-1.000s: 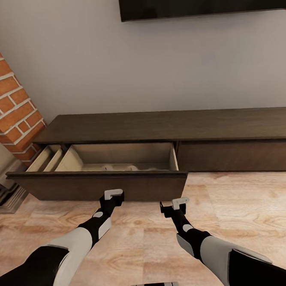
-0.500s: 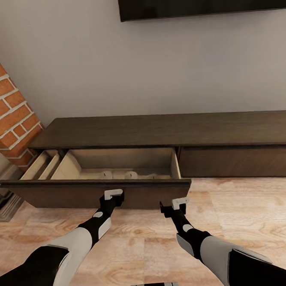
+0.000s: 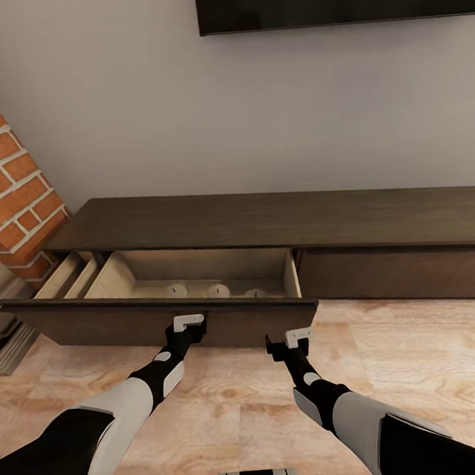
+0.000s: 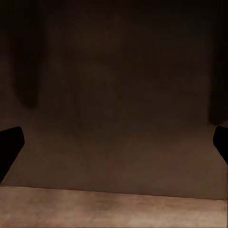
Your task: Place each of the two pumpkins and all three candles from the living room inside a cabinet in the living room (use any cabinet), then make sure every cabinet is closed, and position the cauldron so it is next to a table in the living room.
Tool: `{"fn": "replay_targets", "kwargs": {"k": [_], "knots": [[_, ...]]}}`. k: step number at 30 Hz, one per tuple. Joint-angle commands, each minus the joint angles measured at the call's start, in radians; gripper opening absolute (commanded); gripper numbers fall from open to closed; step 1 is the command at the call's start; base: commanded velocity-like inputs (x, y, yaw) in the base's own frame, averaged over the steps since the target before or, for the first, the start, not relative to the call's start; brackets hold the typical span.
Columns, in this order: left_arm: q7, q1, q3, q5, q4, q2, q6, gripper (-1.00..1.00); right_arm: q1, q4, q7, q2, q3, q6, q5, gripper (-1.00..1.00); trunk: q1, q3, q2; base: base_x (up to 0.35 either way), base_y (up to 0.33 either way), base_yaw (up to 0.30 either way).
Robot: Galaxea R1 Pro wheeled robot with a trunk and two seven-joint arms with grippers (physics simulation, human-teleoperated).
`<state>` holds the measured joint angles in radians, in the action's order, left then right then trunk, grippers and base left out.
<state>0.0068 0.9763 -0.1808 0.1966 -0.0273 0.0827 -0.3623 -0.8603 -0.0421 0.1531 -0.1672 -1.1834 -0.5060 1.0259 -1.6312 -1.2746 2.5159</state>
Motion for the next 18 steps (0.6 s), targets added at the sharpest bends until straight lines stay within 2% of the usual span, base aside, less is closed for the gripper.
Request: {"fn": "replay_targets", "kwargs": {"k": [1,8,18], "knots": [[0.001,0.001,-0.004,0.010,0.001,0.000,-0.003,1.00,0.000,-0.001,0.008,0.000,-0.008,-0.001,0.002,1.00,0.000,-0.001,0.000,0.044,0.000,0.000],[0.001,0.001,-0.005,0.010,0.001,0.000,-0.003,1.00,0.000,-0.001,0.008,0.000,-0.008,0.000,0.002,1.00,0.000,-0.001,0.000,0.024,0.000,0.000],[0.001,0.001,-0.005,0.010,0.001,0.000,-0.003,1.00,0.000,-0.001,0.008,0.000,-0.008,0.000,0.002,1.00,0.000,-0.001,0.000,0.193,0.000,0.000]]}}
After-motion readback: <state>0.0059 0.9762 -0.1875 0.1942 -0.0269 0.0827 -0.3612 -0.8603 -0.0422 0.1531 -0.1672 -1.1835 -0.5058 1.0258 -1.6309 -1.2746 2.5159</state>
